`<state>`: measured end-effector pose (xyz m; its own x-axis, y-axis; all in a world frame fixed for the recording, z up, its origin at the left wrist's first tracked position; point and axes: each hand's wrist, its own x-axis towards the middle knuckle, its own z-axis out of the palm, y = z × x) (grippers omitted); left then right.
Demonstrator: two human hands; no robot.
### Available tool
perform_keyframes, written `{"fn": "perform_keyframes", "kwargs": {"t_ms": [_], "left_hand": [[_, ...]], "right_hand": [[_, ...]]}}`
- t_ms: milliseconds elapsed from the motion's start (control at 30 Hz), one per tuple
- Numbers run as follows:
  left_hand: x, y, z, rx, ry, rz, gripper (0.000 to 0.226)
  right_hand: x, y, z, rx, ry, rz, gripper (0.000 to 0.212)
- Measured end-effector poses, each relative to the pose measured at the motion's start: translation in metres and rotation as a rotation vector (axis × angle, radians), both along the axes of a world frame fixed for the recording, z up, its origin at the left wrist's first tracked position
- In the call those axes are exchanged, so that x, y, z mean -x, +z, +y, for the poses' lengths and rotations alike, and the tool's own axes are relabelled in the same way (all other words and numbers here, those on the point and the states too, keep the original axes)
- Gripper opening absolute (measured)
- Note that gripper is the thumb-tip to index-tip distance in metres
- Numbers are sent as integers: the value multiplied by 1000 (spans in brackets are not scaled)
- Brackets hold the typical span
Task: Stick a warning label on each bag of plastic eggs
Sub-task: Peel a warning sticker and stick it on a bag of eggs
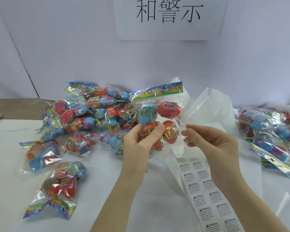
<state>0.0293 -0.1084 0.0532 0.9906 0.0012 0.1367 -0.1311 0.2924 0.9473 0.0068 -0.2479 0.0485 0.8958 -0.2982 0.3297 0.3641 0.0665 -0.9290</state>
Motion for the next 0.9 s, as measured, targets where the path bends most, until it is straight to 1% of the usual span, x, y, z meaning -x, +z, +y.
{"fn": "perform_keyframes", "kwargs": {"t_ms": [133,333,400,500,600,733,800,833,867,900], "left_hand": [[0,0,-1,9,-1,-9,39],[1,-1,2,33,-70,-10,31],[0,-1,2,38,-76,-6,25],[-1,-1,4,67,-71,20,7],[-3,0,7,73,-61,24,6],[-1,0,5,59,-42,-6,23],[0,0,3,16,-61,-31,38],[0,0,2,-16,-78,-48,41],[1,0,2,-42,-103,-63,37],[1,0,2,-64,-136,-78,29]], "right_hand": [[0,0,1,33,0,-8,9],[0,2,-1,-39,60,54,11],[0,3,-3,-70,119,101,13],[1,4,-5,-145,193,158,18],[1,5,-6,-100,155,136,19],[2,6,-4,-37,135,110,25],[3,6,-3,-3,149,110,22],[3,6,-2,10,176,110,22],[4,6,-2,18,210,112,23],[4,5,-1,21,241,115,23]]}}
